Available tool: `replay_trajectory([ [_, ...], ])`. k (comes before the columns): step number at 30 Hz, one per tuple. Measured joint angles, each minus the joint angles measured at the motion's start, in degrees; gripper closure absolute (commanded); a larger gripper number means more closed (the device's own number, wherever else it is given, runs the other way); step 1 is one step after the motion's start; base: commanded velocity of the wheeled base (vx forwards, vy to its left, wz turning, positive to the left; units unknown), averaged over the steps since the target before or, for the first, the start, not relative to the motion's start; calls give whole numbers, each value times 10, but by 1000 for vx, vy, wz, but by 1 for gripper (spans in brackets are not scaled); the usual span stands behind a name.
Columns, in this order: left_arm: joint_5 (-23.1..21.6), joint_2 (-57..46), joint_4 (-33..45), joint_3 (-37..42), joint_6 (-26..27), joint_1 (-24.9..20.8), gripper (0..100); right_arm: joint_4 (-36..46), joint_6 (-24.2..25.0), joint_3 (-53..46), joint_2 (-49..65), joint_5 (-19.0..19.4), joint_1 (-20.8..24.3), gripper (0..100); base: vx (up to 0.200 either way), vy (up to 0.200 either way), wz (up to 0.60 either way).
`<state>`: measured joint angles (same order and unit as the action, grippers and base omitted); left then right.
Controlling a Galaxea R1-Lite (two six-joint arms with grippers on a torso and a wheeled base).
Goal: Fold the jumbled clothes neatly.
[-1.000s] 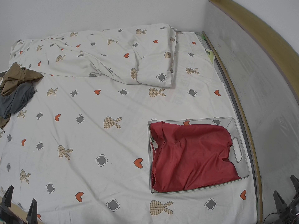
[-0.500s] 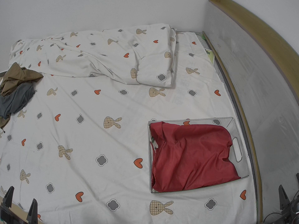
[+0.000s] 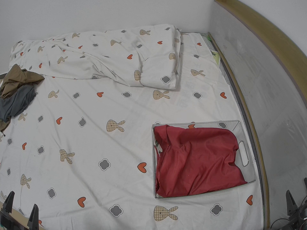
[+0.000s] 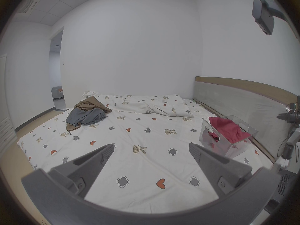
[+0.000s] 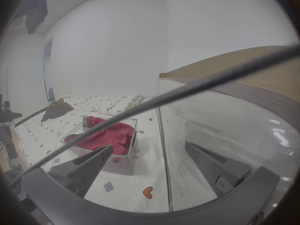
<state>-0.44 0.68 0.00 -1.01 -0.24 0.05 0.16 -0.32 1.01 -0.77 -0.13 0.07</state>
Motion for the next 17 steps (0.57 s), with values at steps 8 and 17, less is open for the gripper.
replay_trajectory([
  [8,0,0,0,0,0,0,0,0,0,0,0,0,0,0,0,0,0],
  [17,0,1,0,0,0,0,0,0,0,0,0,0,0,0,0,0,0],
])
